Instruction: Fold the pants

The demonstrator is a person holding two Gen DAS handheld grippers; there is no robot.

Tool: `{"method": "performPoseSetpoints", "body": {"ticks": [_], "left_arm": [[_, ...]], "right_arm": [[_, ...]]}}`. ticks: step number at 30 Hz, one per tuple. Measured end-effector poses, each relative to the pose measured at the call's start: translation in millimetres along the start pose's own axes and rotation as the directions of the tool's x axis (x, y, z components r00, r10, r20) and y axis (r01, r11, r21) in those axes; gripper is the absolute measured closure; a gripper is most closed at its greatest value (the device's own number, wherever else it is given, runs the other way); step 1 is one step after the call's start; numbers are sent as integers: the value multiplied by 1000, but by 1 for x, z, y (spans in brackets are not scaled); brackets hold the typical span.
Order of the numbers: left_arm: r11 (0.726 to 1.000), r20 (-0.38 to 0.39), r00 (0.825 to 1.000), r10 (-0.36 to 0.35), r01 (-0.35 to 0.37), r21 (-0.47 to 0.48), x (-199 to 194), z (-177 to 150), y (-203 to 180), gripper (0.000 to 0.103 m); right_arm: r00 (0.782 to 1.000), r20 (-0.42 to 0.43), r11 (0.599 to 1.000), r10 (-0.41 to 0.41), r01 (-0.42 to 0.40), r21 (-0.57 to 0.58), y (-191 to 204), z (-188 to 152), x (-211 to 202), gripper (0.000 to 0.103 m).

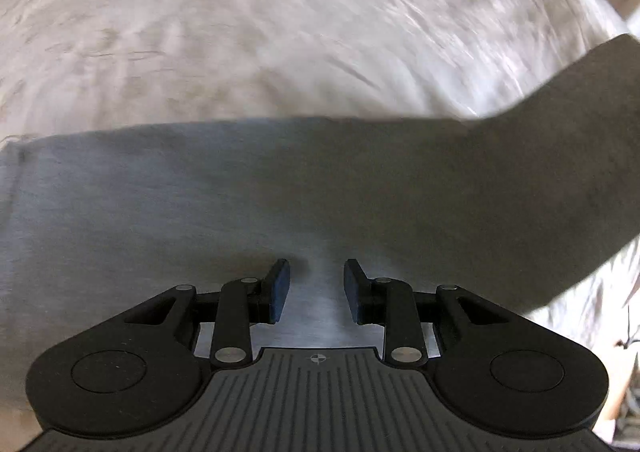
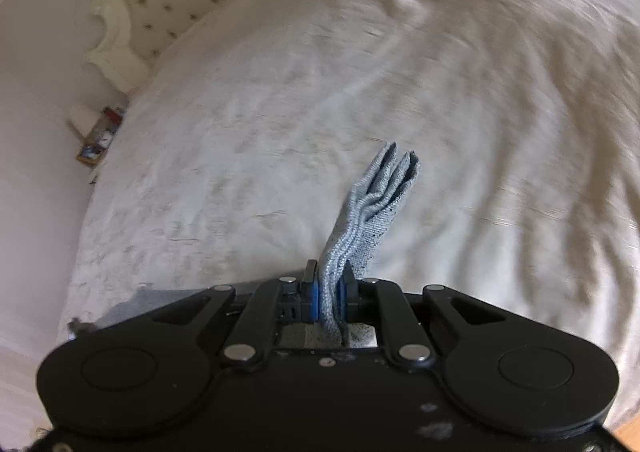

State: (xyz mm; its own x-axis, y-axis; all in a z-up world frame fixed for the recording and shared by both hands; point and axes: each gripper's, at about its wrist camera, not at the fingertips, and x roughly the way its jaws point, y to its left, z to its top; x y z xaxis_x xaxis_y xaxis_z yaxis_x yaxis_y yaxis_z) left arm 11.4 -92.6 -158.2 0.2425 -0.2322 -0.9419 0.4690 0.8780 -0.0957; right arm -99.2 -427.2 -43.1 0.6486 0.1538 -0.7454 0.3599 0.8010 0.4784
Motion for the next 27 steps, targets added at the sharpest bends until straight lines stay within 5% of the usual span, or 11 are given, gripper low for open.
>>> {"method": "performPoseSetpoints", "body": {"ticks": [7,13,21,24,27], "left_arm": [[991,30,999,-29,33,-132,-21,4,96,74],[978,69,997,23,-8,-207,-41,-3,164,74],[972,42,996,84,-73,-225,-60,-29,231,74],[969,48,996,79,-66,-238,-66,-32,244,74],[970,52,997,58,-44,-240,-68,-31,244,74]], "right_arm": [[987,-8,984,160,-160,-75,124,-27,21,92],[973,-128,969,190,-207,-132,210,-84,96,92],[967,-239,959,83,-143,-245,271,-158,175,90],[956,-269,943,121,-195,-268,284,-169,177,88],[959,-249,939,136,-205,-277,289,-167,169,74]]}}
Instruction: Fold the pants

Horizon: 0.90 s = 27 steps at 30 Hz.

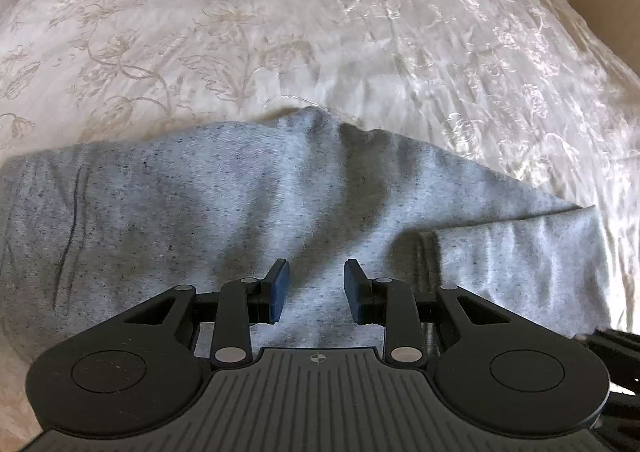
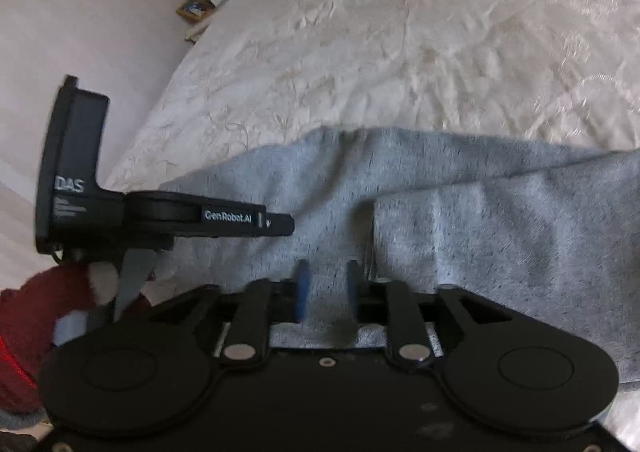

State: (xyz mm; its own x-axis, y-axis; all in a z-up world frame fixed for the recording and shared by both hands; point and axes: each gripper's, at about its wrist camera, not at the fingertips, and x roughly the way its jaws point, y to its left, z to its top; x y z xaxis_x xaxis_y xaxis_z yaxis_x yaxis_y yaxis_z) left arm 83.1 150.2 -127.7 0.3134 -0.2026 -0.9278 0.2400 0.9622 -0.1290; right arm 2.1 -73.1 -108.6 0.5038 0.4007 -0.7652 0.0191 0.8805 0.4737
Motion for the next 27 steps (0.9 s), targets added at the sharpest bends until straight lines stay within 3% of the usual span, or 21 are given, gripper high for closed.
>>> {"method": "performPoseSetpoints", "body": {"ticks": [3,5,6,7,9,15,20,23,24,26,27], "left_arm": [[995,-40,994,-98,98,-20,12,2,-10,74],[980,-64,978,-199,197,-39,19,-3,-17,69],[965,-79,962,-261,258,-46,24,-6,-23,51],[953,-91,948,-304,300,-51,28,-9,-27,24],[932,-118,925,-361,354,-73,37,-18,-37,6],[963,-157,950,-271,267,-45,52,-38,-59,6],[972,-164,958,-234,235,-15,63,-38,-70,1],[973,-150,961,-232,228,-45,66,-34,-72,2],[974,-145,963,-226,218,-64,65,-33,-72,5],[972,-138,963,-232,223,-75,63,-32,-76,22],[974,-141,964,-225,218,-63,62,-33,-78,36]], "right_arm": [[999,20,999,-42,42,31,-13,2,-15,74],[996,30,995,-87,85,52,-27,1,-26,68],[993,30,992,-113,111,60,-36,1,-32,68],[991,30,989,-132,130,68,-45,1,-37,68],[988,27,985,-155,152,88,-62,-2,-46,68],[980,21,971,-198,193,139,-99,-6,-61,67],[981,26,966,-193,185,178,-113,-10,-72,66],[982,27,966,-186,177,190,-118,-12,-75,64],[982,27,966,-185,176,190,-120,-13,-76,64],[983,28,966,-182,173,194,-123,-14,-77,62],[983,28,965,-182,173,196,-126,-14,-79,62]]}}
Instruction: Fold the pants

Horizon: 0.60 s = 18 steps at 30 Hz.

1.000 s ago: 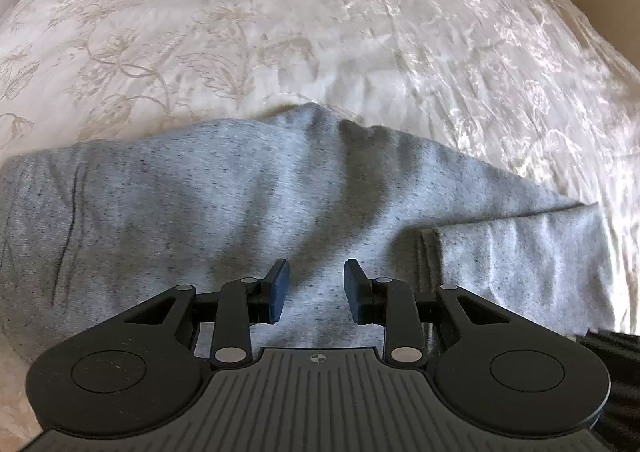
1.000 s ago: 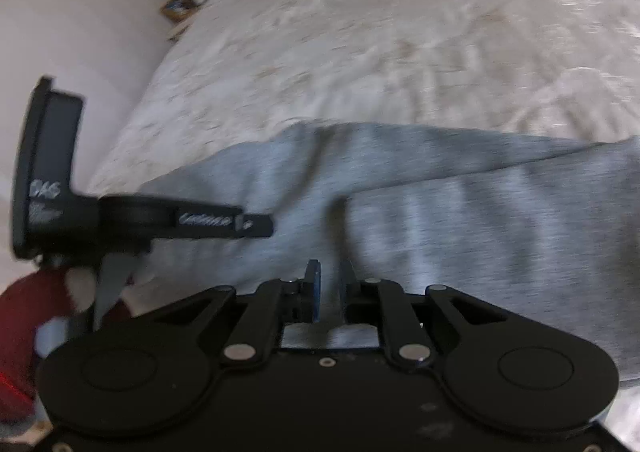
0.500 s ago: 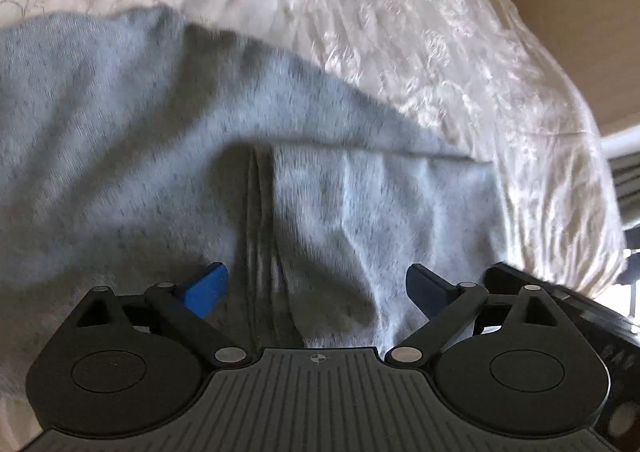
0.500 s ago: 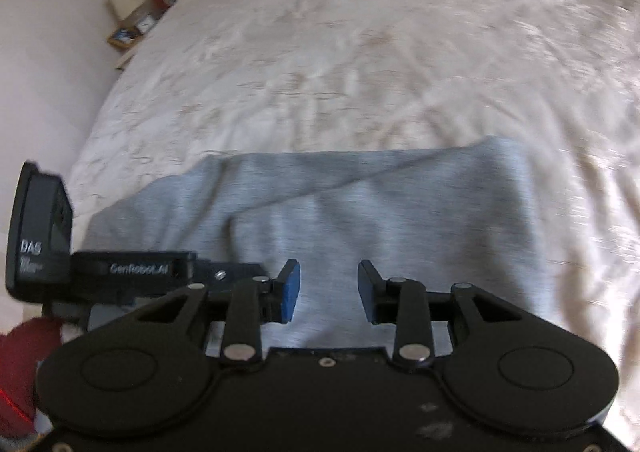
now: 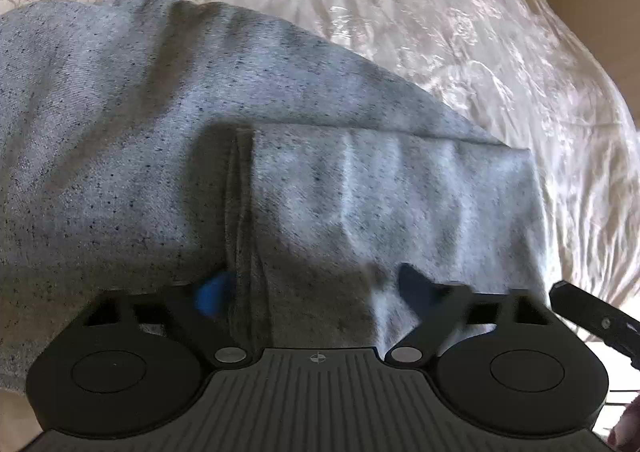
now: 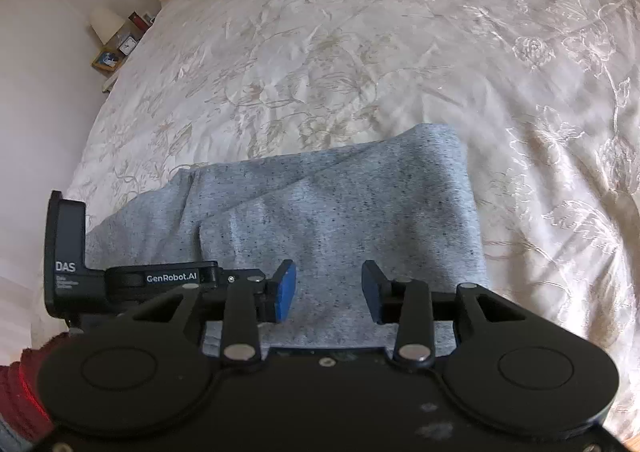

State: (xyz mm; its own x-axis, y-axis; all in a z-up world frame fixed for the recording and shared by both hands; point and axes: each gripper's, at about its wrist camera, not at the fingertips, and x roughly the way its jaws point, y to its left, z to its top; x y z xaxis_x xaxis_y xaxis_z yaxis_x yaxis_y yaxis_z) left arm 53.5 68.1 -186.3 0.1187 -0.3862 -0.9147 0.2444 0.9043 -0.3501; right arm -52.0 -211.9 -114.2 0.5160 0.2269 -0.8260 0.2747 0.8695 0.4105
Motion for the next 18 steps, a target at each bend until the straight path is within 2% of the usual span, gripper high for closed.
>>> {"method": "performPoseSetpoints", "body": {"ticks": [1,2,4,6,8,11,15,18], "left_arm": [[1000,9,1000,21,-22,17,-2,-2,-3,65],[998,24,998,56,-57,35,-6,-5,-6,73],[996,45,997,63,-66,68,-14,-9,-10,88],[988,81,991,107,-115,103,-24,-12,-14,93],[977,124,981,146,-163,135,-34,-12,-16,92],[968,138,971,193,-212,136,-36,-6,-14,92],[974,126,972,196,-209,92,-32,-2,-10,92],[965,121,968,220,-234,117,-26,-5,-13,92]], "right_arm": [[1000,1,1000,-1,1,3,-1,-1,-2,62],[1000,1,1000,0,0,7,-4,-1,-2,62],[1000,0,1000,1,-1,15,-10,-1,-4,62],[1000,-1,1000,0,0,24,-15,0,-3,62],[1000,0,999,-1,1,33,-19,1,-5,62],[1000,5,1000,-1,1,28,-23,5,-4,62],[1000,10,1000,-5,6,-11,-25,18,1,62],[1000,17,997,-21,23,-73,-24,34,14,64]]}}
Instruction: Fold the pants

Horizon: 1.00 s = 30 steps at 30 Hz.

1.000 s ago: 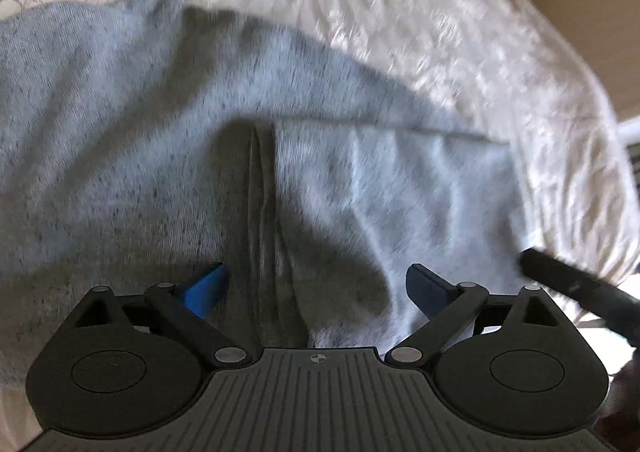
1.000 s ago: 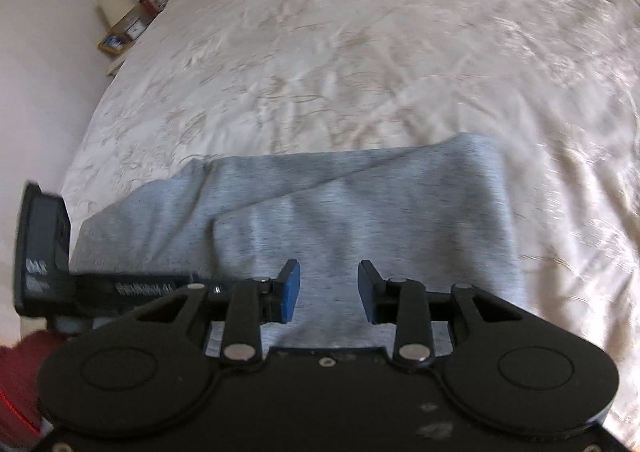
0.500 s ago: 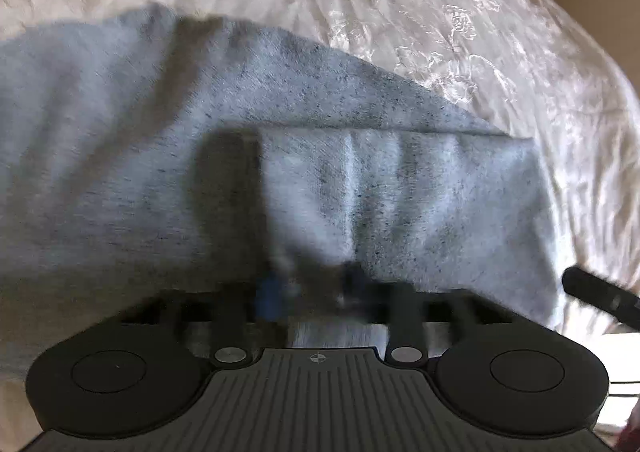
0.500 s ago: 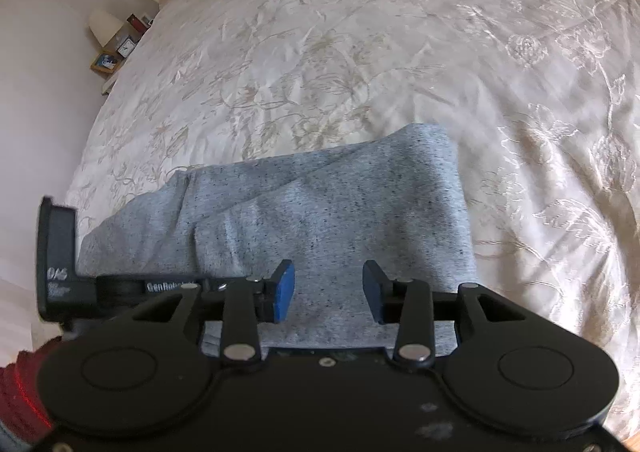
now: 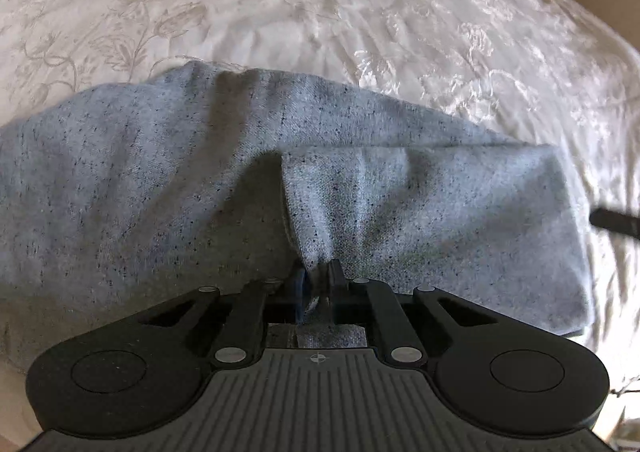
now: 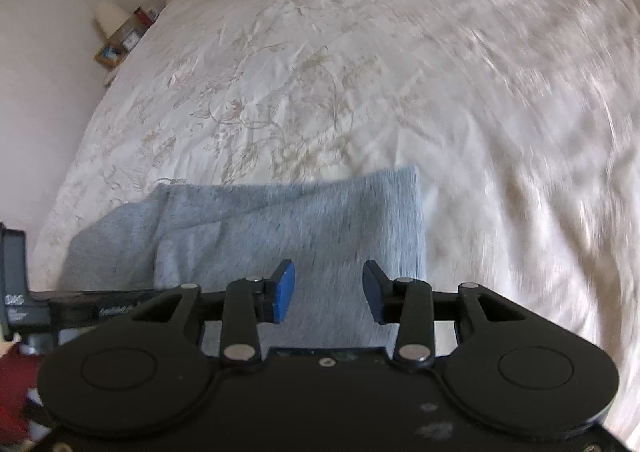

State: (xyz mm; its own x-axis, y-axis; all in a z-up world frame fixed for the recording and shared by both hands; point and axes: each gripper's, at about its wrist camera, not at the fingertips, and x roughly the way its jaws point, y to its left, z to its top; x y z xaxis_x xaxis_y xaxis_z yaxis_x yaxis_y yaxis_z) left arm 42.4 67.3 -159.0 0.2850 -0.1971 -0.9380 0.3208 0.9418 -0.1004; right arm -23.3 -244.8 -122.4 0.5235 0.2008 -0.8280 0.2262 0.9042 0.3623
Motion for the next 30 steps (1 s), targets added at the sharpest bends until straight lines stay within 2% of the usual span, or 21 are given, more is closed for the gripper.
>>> {"method": "performPoseSetpoints", "body": {"ticks": [5,7,10,13,24,30], "left_arm": [[999,-43,999,8,-10,-41,11,2,5,85],[998,-47,999,15,-18,-61,11,2,7,76],[997,-45,997,56,-59,-58,4,-3,9,68],[994,-48,995,86,-89,-62,-3,-13,13,68],[980,-73,987,143,-152,-126,-15,-35,26,68],[979,-59,986,155,-162,-124,-27,-44,18,68]], "right_arm": [[995,-67,997,-79,78,-10,-19,28,43,68],[987,-107,992,-122,122,2,-30,32,58,72],[983,-119,990,-139,142,12,-39,30,62,68],[983,-119,990,-139,139,-6,-40,20,53,67],[978,-160,991,-136,137,-7,-44,-57,22,47],[978,-154,990,-142,143,-8,-47,-65,21,39]]}}
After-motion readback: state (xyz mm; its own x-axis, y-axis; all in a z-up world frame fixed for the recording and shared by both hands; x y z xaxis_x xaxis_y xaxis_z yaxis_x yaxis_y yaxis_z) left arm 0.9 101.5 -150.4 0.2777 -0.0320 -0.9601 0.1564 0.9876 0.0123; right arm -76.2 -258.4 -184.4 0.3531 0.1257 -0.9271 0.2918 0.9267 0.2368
